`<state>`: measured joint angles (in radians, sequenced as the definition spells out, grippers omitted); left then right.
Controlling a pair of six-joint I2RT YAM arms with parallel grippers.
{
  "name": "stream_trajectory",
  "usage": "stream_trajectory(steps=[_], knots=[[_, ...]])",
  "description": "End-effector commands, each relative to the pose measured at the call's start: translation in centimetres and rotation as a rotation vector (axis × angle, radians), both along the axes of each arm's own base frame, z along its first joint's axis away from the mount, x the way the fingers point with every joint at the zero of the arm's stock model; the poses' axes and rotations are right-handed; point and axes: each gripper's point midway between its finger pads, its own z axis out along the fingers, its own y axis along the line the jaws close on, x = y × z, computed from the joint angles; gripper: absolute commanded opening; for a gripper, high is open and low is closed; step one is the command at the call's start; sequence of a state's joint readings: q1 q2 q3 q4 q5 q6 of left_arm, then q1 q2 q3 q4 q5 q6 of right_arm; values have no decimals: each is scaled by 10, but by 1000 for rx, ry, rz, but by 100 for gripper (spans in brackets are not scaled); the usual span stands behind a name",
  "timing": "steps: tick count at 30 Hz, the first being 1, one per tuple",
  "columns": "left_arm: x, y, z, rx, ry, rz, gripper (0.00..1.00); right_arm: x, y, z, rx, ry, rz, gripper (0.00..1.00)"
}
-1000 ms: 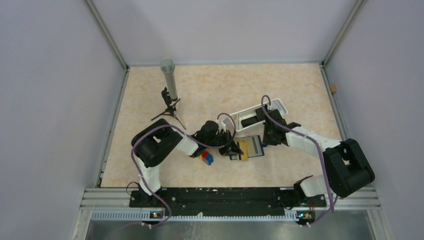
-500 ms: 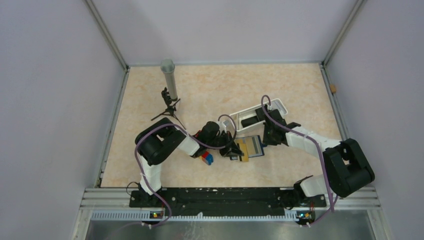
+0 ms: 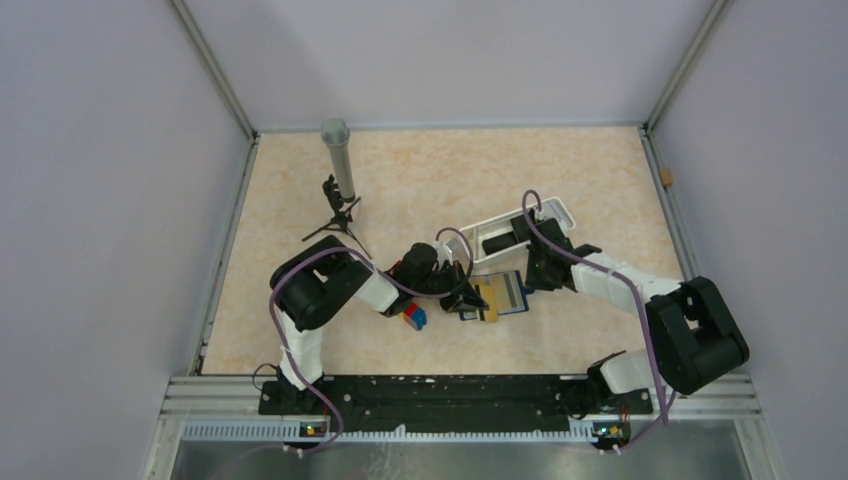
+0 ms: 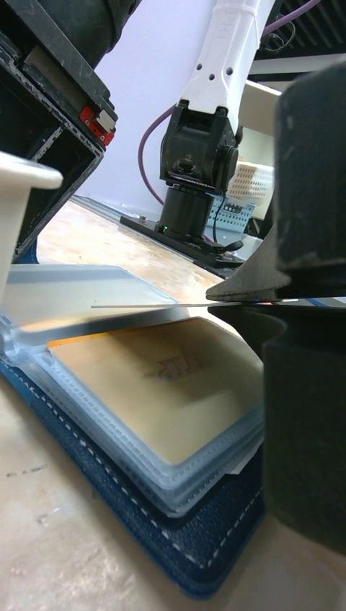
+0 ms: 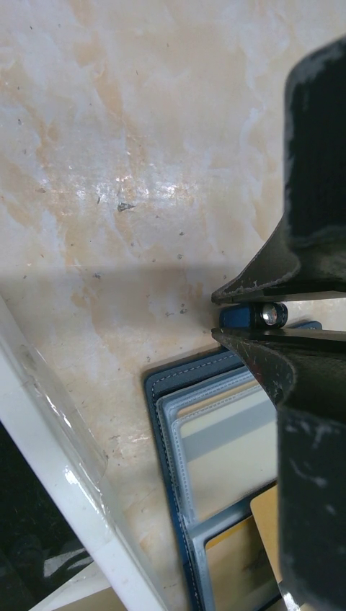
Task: Put the credit cards into the card holder
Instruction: Insert the credit card into the card holder.
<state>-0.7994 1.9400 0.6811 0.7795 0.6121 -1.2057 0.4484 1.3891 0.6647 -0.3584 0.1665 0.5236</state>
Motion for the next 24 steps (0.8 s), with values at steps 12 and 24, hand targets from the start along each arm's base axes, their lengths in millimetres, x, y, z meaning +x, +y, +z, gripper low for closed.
stream_trajectory(steps=[12, 24], knots=[[4, -5, 9, -42, -24, 1, 0, -18, -16, -20, -78, 91, -9, 6], [5, -6, 2, -26, 1, 4, 0, -18, -17, -19, -78, 87, -11, 6]])
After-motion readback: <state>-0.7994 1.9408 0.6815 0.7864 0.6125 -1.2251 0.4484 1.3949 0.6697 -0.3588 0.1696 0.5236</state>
